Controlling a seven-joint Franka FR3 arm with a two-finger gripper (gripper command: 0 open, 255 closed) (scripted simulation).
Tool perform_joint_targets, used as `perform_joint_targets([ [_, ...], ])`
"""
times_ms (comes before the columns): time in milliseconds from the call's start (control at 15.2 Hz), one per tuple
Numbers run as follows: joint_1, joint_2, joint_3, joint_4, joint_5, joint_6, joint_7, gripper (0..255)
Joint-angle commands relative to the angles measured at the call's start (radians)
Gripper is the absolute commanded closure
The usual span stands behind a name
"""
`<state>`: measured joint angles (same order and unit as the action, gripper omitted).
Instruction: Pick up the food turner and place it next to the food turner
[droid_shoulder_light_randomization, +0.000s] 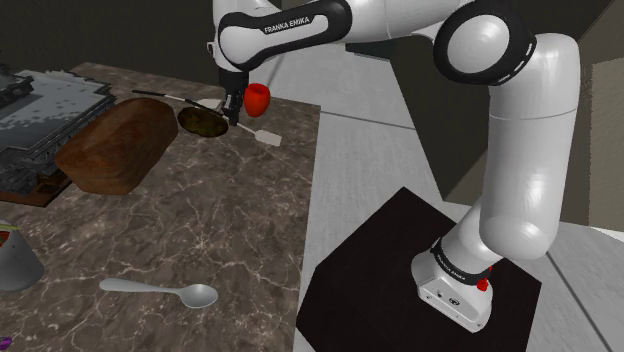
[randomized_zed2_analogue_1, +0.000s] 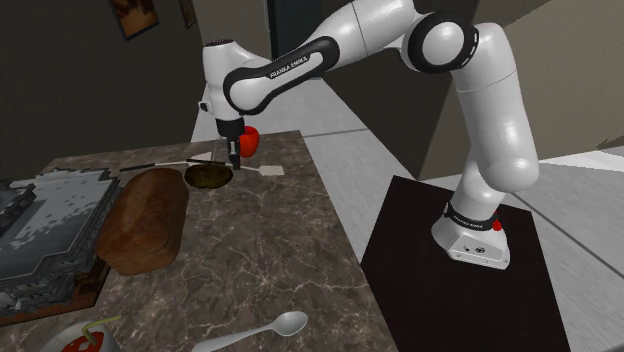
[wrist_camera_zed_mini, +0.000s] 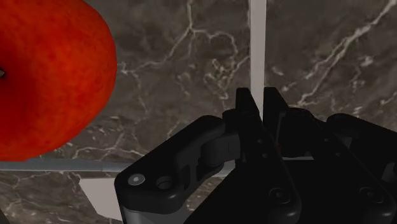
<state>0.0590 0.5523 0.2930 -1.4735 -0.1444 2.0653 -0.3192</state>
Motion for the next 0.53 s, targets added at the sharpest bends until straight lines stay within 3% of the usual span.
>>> perform_joint_targets([
  [0, 0.002, 0.012, -0.002, -0.012, -0.004, 0.023, 0.003, 255],
  [462, 0.003, 0.022, -0.004, -0.024, -0.007, 0.044, 0.005, 255],
])
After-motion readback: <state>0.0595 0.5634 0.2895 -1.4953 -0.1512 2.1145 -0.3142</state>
